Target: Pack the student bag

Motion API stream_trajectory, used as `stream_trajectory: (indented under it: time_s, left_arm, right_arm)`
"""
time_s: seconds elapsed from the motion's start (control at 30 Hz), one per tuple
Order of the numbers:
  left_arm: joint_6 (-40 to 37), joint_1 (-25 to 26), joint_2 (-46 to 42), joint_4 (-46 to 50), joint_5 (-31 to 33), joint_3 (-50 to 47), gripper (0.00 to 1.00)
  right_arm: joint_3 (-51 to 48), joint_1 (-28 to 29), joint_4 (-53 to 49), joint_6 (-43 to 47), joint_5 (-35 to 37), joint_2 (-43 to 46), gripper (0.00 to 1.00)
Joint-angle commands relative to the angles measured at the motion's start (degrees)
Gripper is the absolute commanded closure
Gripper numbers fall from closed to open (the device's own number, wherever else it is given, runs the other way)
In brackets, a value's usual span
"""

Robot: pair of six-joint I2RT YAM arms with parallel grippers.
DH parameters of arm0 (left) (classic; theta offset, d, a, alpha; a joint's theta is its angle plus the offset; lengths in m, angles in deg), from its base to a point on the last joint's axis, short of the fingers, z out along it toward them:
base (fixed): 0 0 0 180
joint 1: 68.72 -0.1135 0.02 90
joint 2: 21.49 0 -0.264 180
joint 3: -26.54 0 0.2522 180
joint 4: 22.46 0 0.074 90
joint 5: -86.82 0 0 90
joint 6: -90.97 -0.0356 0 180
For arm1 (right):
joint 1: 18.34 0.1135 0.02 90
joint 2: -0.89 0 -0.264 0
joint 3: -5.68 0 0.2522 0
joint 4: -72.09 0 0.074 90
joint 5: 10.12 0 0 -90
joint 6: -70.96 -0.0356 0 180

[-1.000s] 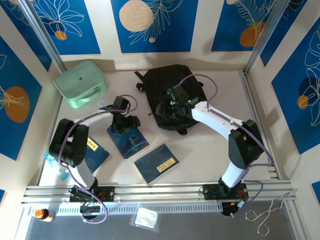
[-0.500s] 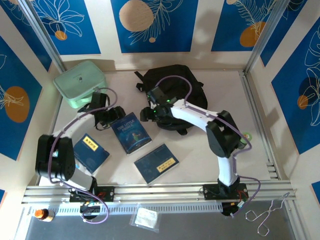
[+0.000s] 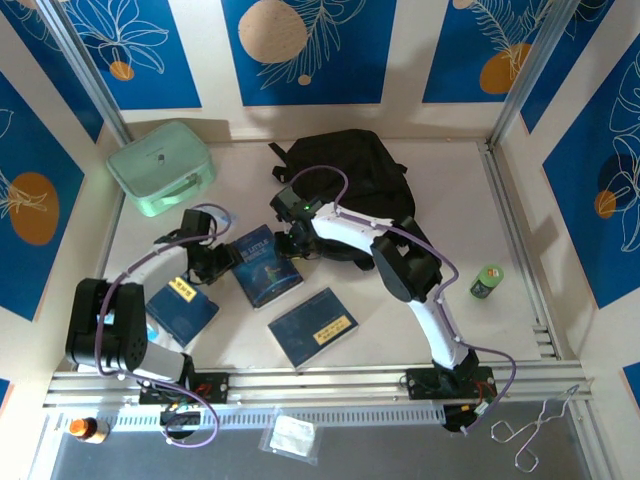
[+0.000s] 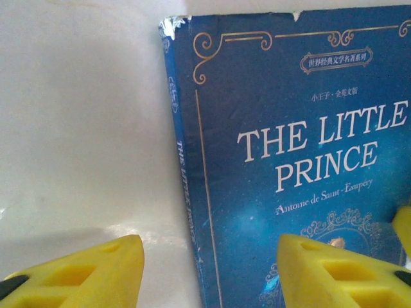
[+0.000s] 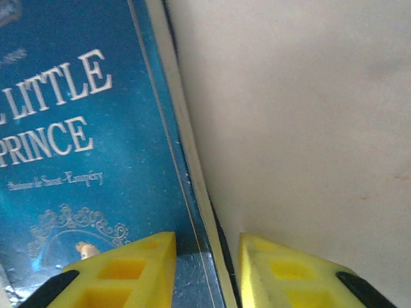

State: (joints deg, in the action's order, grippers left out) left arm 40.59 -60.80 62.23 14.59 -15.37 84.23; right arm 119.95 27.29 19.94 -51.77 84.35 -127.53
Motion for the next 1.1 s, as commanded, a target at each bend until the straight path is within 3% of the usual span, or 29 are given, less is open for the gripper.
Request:
stream_trajectory:
  time_s: [0.0,0.4,0.57,0.67,0.8,0.97,1.07]
  left_arm:
    - [1.4,-0.3,1.7,-1.7,-2.1,-0.2,0.45]
    - [2.9,-0.3,4.3,-5.8,-5.6,-1.1,0.58]
    - [2.9,-0.3,5.0,-6.0,-6.0,-0.7,0.58]
    - [3.3,-0.3,5.4,-6.0,-6.1,-0.7,0.51]
    - [3.2,-0.3,5.7,-6.3,-6.8,-0.5,0.49]
    - [1.8,-0.3,4.3,-9.8,-13.1,-0.2,0.53]
    - [-3.6,-0.3,2.6,-7.1,-16.7,2.2,0.53]
  right_arm:
    - [1.7,-0.2,-2.3,0.8,-0.5,-1.3,0.71]
    - [0.4,-0.3,-2.1,-0.5,-0.9,-2.9,0.79]
    - [-0.3,-0.3,-1.4,-1.1,-1.2,-3.0,0.8]
    - [-0.6,-0.3,-1.2,-1.4,-1.4,-2.9,0.8]
    - [-1.2,-0.5,-0.9,-1.7,-1.5,-2.8,0.8]
    - [-1.8,-0.8,-0.3,-2.2,-2.3,-2.7,0.81]
    - [-2.0,-1.1,-0.4,-3.0,-2.6,-2.9,0.82]
